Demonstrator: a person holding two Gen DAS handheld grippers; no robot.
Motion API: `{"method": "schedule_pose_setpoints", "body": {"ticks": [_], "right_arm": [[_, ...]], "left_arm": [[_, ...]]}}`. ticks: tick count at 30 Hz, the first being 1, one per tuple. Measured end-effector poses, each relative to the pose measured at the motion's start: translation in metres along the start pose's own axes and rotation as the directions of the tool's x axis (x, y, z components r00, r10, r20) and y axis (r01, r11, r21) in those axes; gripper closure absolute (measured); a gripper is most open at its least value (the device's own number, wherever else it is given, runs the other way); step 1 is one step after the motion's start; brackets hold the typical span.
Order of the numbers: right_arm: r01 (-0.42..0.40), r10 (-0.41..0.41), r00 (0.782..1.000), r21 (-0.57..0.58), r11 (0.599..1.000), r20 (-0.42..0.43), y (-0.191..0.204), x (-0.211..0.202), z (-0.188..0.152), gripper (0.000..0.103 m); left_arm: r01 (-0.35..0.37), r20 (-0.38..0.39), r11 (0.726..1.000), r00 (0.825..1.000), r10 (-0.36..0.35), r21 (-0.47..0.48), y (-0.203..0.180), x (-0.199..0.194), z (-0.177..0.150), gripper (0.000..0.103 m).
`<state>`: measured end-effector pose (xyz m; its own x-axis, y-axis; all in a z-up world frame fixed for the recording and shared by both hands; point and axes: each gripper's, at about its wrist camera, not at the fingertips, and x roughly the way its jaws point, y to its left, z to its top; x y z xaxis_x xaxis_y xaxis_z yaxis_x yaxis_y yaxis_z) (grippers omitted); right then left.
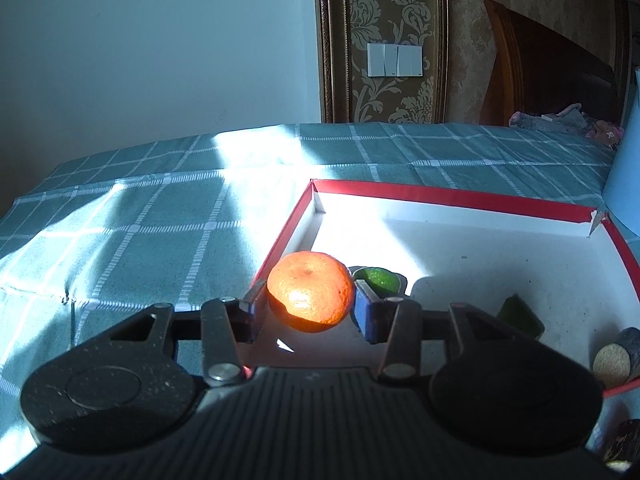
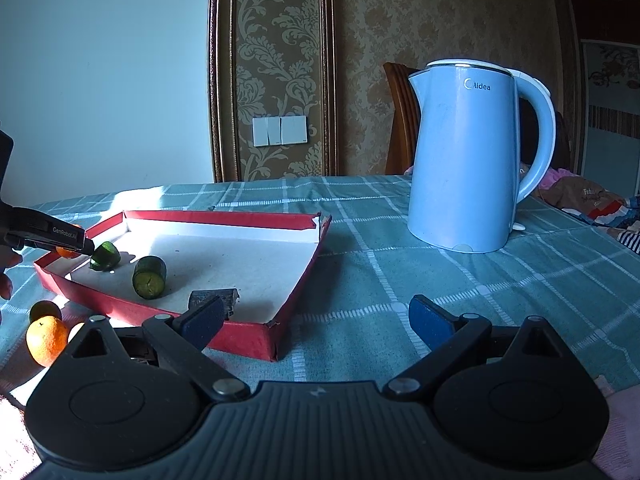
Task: Organize fruits
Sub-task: 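Carry the tangerine into the tray and open the left gripper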
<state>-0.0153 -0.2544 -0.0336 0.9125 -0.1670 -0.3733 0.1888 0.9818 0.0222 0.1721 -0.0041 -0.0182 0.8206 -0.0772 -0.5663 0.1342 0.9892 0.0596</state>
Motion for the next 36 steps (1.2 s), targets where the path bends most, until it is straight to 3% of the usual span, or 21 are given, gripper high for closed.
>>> {"method": "schedule_pose_setpoints", "body": {"ticks": [3, 5, 7, 8, 12, 18, 26, 36], "right_arm": [[-0.003, 0.003, 1.0, 0.001, 1.0, -0.001, 0.0, 0.001, 0.0, 0.004], [-0.001, 0.001, 1.0, 0.001, 1.0, -0.004, 0.0, 0.001, 0.0, 0.004], [-0.001, 0.001, 1.0, 0.003, 1.0, -0.003, -0.001, 0.001, 0.0, 0.003], [-0.001, 0.001, 1.0, 0.004, 1.0, -0.005, -0.001, 0.001, 0.0, 0.003], [0.0, 0.0, 1.0, 0.004, 1.0, -0.005, -0.001, 0.002, 0.0, 0.003], [0.001, -0.001, 1.0, -0.017, 1.0, -0.007, 0.002, 0.002, -0.001, 0.003], [0.001, -0.001, 1.0, -0.037, 0.999, -0.011, 0.005, 0.002, -0.002, 0.004], [-0.026, 0.028, 0.999, -0.067, 0.997, 0.021, 0.012, -0.006, -0.004, 0.003]], "left_arm": [[-0.006, 0.005, 1.0, 1.0, 0.006, 0.006, -0.001, -0.001, -0.002, 0.058], [-0.009, 0.018, 1.0, 1.0, 0.009, 0.025, -0.004, -0.004, -0.004, 0.049], [0.001, 0.025, 0.999, 1.0, -0.002, 0.037, -0.006, -0.007, -0.005, 0.032], [-0.007, 0.038, 0.999, 0.999, 0.006, 0.04, -0.007, -0.009, -0.005, 0.03], [-0.041, 0.084, 0.998, 0.996, 0.037, 0.053, -0.006, -0.024, -0.006, 0.03], [-0.008, 0.106, 1.0, 0.994, 0.005, 0.027, 0.008, -0.06, -0.019, 0.029], [0.022, 0.068, 1.0, 0.997, -0.021, -0.013, 0.028, -0.102, -0.063, 0.028], [0.004, 0.007, 0.998, 1.0, -0.004, -0.056, 0.039, -0.105, -0.093, 0.027]]}}
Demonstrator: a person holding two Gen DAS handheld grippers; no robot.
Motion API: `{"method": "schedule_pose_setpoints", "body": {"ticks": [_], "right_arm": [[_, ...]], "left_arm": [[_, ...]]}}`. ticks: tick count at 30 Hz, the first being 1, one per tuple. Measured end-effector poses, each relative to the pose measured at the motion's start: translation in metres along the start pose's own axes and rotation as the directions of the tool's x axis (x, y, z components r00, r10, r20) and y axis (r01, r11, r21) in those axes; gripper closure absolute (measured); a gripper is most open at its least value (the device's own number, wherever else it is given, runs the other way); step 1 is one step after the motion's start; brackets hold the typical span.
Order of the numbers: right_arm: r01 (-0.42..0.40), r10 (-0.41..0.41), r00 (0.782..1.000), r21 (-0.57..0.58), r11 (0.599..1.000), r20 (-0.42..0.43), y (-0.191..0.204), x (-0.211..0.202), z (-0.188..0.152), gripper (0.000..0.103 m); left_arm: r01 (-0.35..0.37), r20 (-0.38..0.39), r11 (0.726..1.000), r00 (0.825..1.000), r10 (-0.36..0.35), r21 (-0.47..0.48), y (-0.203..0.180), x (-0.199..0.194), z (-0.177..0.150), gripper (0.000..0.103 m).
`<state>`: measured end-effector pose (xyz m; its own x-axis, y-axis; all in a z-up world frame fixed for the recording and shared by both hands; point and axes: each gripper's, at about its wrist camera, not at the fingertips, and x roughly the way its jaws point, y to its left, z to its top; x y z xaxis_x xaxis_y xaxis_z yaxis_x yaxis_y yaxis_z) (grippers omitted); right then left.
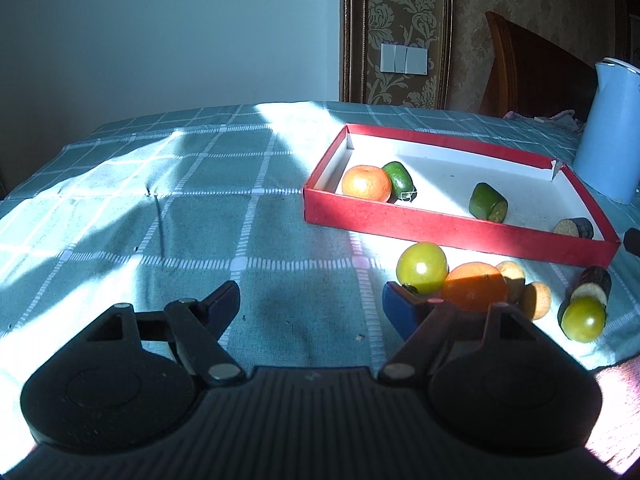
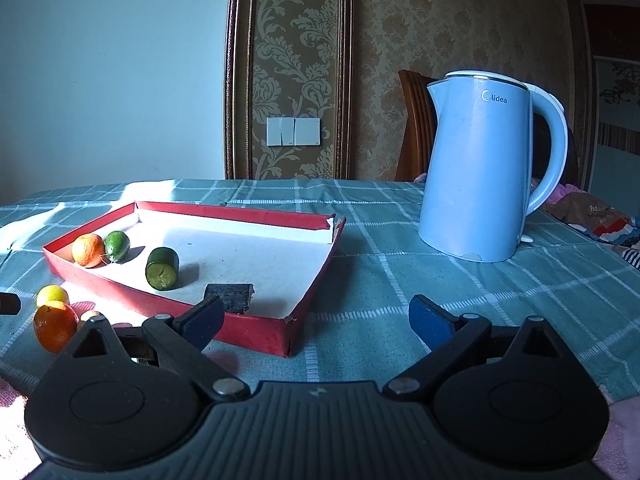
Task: Organize fruits
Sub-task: 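Carry the tangerine into the tray and open the left gripper, then move the right gripper to the dark green tomato and close on it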
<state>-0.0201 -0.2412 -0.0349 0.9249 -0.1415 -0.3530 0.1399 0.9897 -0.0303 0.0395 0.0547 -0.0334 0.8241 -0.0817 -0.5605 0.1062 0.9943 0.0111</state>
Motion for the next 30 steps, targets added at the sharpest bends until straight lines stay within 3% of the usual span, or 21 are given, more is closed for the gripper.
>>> {"method": "schedule_pose_setpoints", "body": {"ticks": [5, 8, 12, 18, 20, 22, 27, 30], "right_arm": [[-0.054, 0.054, 0.999, 0.024, 0.998, -0.003, 0.001, -0.008, 0.0, 0.004], [-0.146, 0.146, 0.989, 0.055, 0.988, 0.003, 0.001, -0.024, -0.005, 0.004], [-0.184, 0.184, 0.983, -0.039, 0.982, -0.016, 0.025, -0.041, -0.015, 0.004], [-0.231, 0.227, 0.973, -0.116, 0.966, -0.048, 0.055, -0.049, -0.019, 0.019], [-0.256, 0.249, 0.966, -0.117, 0.96, -0.069, 0.062, -0.047, -0.019, 0.039], [-0.269, 0.258, 0.961, -0.114, 0.957, -0.101, 0.067, -0.042, -0.019, 0.049], [-0.284, 0.268, 0.953, -0.113, 0.952, -0.139, 0.075, -0.034, -0.022, 0.06], [-0.278, 0.262, 0.955, -0.117, 0.953, -0.139, 0.079, -0.031, -0.021, 0.06]], "left_arm": [[-0.001, -0.025, 1.0, 1.0, 0.001, 0.001, 0.002, 0.005, -0.008, 0.026], [0.0, -0.03, 1.0, 1.0, 0.0, -0.002, 0.003, 0.006, -0.01, 0.026], [0.005, -0.032, 1.0, 0.999, -0.005, -0.001, 0.004, 0.006, -0.012, 0.024], [0.014, -0.045, 1.0, 0.999, -0.014, -0.003, 0.004, 0.007, -0.012, 0.019], [0.014, -0.047, 1.0, 0.999, -0.014, 0.002, 0.003, 0.007, -0.012, 0.018], [0.02, -0.049, 1.0, 0.999, -0.019, 0.003, 0.003, 0.007, -0.012, 0.015], [0.026, -0.053, 1.0, 0.998, -0.026, 0.006, 0.001, 0.008, -0.012, 0.013], [0.031, -0.056, 0.999, 0.998, -0.03, 0.01, 0.0, 0.009, -0.012, 0.009]]}}
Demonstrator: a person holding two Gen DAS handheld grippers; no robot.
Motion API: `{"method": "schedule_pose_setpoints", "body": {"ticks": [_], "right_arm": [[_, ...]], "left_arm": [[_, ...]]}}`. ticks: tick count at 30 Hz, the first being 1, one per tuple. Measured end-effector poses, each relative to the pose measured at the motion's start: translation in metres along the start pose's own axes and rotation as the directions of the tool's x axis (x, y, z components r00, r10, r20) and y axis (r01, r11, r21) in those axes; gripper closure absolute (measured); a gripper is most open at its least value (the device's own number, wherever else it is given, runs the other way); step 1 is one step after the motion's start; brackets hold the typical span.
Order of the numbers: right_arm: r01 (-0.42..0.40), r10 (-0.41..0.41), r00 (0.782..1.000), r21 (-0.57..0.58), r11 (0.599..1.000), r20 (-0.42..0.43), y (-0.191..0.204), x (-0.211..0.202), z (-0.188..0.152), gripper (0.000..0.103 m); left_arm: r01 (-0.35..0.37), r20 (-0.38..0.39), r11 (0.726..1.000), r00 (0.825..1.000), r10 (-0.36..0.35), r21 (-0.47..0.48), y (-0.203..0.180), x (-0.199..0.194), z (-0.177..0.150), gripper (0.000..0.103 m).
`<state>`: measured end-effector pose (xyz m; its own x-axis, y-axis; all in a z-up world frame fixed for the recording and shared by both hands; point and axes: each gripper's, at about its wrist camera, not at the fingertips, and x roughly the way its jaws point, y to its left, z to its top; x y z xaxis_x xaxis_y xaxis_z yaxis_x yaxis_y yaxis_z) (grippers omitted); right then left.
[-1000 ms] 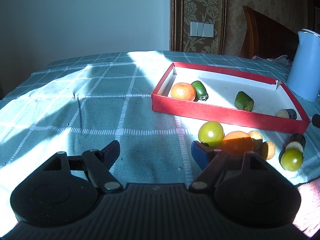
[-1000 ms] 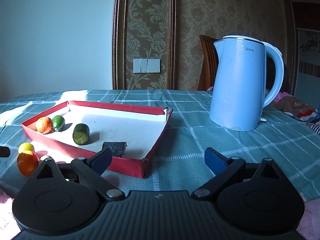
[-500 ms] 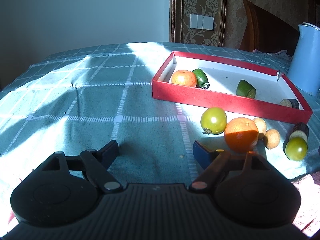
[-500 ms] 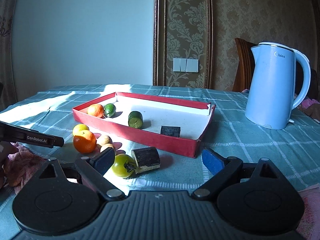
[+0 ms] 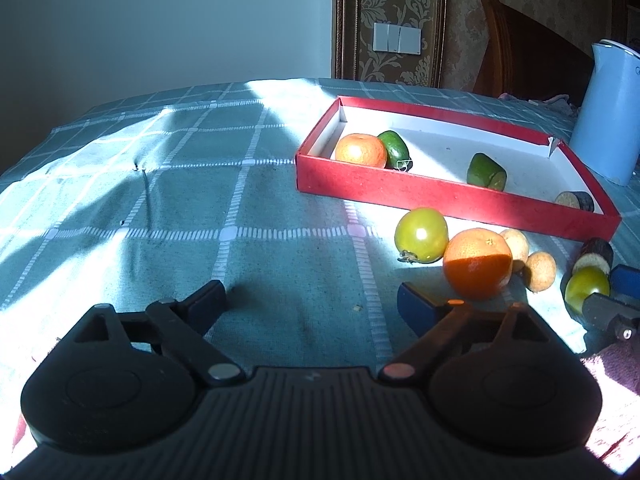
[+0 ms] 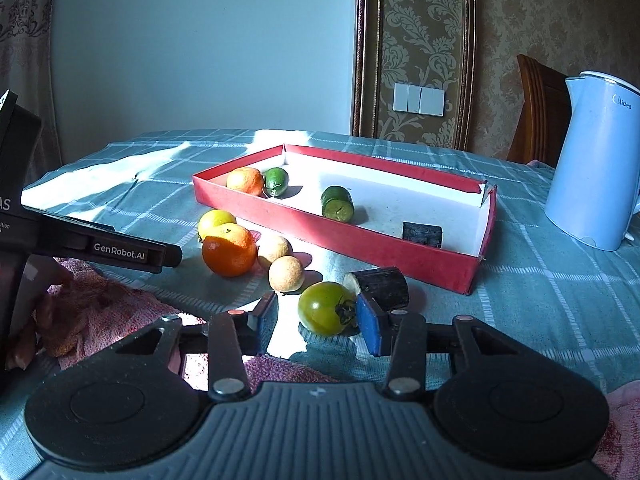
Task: Organize fruits
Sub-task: 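Move the right gripper to the dark green tomato and close on it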
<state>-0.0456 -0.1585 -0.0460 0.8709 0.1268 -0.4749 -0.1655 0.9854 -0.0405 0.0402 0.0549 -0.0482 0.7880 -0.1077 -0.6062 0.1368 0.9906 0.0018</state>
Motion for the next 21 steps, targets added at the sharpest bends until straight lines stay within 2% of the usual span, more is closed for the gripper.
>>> {"method": "schedule_pose_setpoints", "body": {"ticks": [8, 10, 15, 18, 21], "right_arm": [[0.03, -0.03, 0.999, -0.003, 1.0, -0.037, 0.005, 0.002, 0.004, 0.06], [0.032, -0.032, 0.999, 0.009, 0.999, -0.04, 0.004, 0.003, 0.004, 0.06], [0.059, -0.059, 0.997, 0.003, 0.998, -0.047, 0.005, 0.013, 0.01, 0.061], [0.09, -0.093, 0.994, -0.044, 0.995, -0.066, 0.011, 0.019, 0.013, 0.061], [0.081, -0.082, 0.993, -0.007, 0.997, -0.08, 0.007, 0.013, 0.009, 0.06]], "left_arm": [[0.001, -0.005, 1.0, 1.0, -0.001, 0.003, 0.0, 0.001, 0.0, 0.006], [0.0, -0.012, 1.0, 1.0, 0.0, 0.006, -0.001, 0.003, 0.0, 0.0], [-0.001, -0.014, 1.0, 1.0, 0.001, 0.006, -0.001, 0.003, 0.0, 0.0], [-0.001, -0.014, 1.0, 1.0, 0.001, 0.006, -0.001, 0.003, 0.0, 0.0], [0.0, -0.014, 1.0, 1.0, 0.0, 0.005, 0.0, 0.003, 0.0, 0.0]]}}
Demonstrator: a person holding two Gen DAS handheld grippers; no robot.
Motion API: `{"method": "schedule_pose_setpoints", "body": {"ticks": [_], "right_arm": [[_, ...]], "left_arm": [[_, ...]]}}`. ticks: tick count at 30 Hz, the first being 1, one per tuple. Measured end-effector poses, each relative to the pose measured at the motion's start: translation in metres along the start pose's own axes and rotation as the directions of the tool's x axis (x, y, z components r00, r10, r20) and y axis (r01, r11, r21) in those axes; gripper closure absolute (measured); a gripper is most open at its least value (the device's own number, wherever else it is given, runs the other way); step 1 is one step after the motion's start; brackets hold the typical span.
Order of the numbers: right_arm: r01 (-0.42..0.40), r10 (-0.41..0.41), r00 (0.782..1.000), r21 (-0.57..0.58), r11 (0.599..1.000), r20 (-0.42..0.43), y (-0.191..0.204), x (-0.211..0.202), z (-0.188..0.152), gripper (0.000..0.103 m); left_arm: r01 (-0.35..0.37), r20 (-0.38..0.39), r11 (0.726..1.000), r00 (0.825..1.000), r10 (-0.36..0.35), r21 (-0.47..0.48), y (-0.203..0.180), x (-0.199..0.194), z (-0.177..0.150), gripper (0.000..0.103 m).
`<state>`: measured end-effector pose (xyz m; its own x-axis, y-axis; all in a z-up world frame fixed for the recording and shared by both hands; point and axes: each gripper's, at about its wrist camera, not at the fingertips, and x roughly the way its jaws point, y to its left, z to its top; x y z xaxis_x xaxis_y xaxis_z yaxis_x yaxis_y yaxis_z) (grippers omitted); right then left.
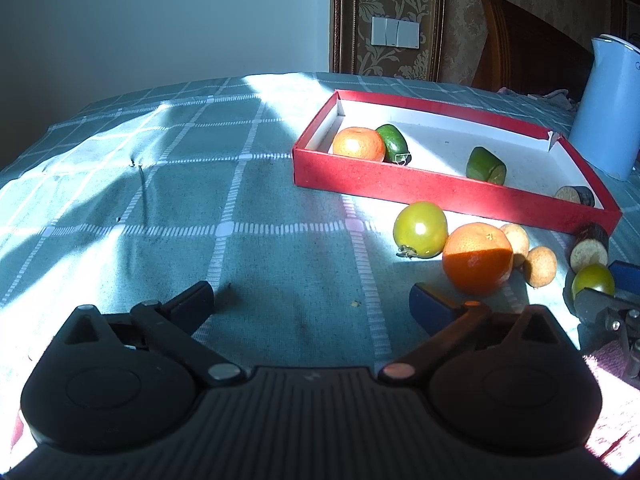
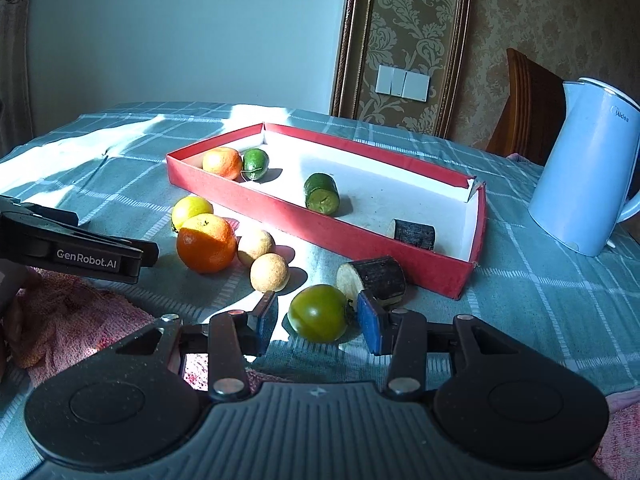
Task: Organize fruits
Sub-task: 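Move the right gripper to the dark green tomato and close on it, then carry the green tomato into the red tray and open the right gripper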
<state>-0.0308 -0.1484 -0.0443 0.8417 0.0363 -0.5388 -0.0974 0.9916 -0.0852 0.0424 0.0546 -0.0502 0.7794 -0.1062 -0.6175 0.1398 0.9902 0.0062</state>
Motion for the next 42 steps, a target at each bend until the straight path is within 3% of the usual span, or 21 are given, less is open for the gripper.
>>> {"method": "schedule_pose_setpoints", "body": {"ticks": [7, 10, 16, 22, 26, 30, 42], "right_arm": [[0.004, -0.004, 1.0, 0.022, 1.0, -0.025, -0.009, 0.015, -0.003, 0.06], [0.002, -0.001, 1.0, 0.021, 1.0, -0.012, -0.01, 0.014, -0.003, 0.069], [-0.053, 0.054, 0.999, 0.039, 0.998, -0.001, -0.016, 0.01, -0.004, 0.068], [-0.083, 0.081, 0.994, 0.037, 0.996, 0.069, -0.021, -0.008, 0.004, 0.069], [-0.02, 0.019, 0.988, 0.006, 1.0, 0.154, -0.03, -0.013, 0.027, 0.068], [0.039, -0.041, 0.983, 0.018, 0.999, 0.177, -0.047, 0.006, 0.048, 0.068], [0.153, -0.156, 0.984, 0.044, 0.987, 0.088, -0.082, 0.077, 0.081, 0.068]], "left_arm": [[0.0, 0.0, 1.0, 1.0, 0.0, 0.0, 0.0, 0.0, 0.0, 0.0], [0.0, 0.0, 1.0, 1.0, 0.0, 0.0, 0.0, 0.0, 0.0, 0.0], [0.0, 0.0, 1.0, 1.0, 0.0, 0.0, 0.0, 0.0, 0.0, 0.0], [0.0, 0.0, 1.0, 1.0, 0.0, 0.0, 0.0, 0.0, 0.0, 0.0], [0.0, 0.0, 1.0, 1.0, 0.0, 0.0, 0.0, 0.0, 0.0, 0.0], [0.0, 0.0, 1.0, 1.0, 0.0, 0.0, 0.0, 0.0, 0.0, 0.0], [0.0, 0.0, 1.0, 1.0, 0.0, 0.0, 0.0, 0.0, 0.0, 0.0]]}}
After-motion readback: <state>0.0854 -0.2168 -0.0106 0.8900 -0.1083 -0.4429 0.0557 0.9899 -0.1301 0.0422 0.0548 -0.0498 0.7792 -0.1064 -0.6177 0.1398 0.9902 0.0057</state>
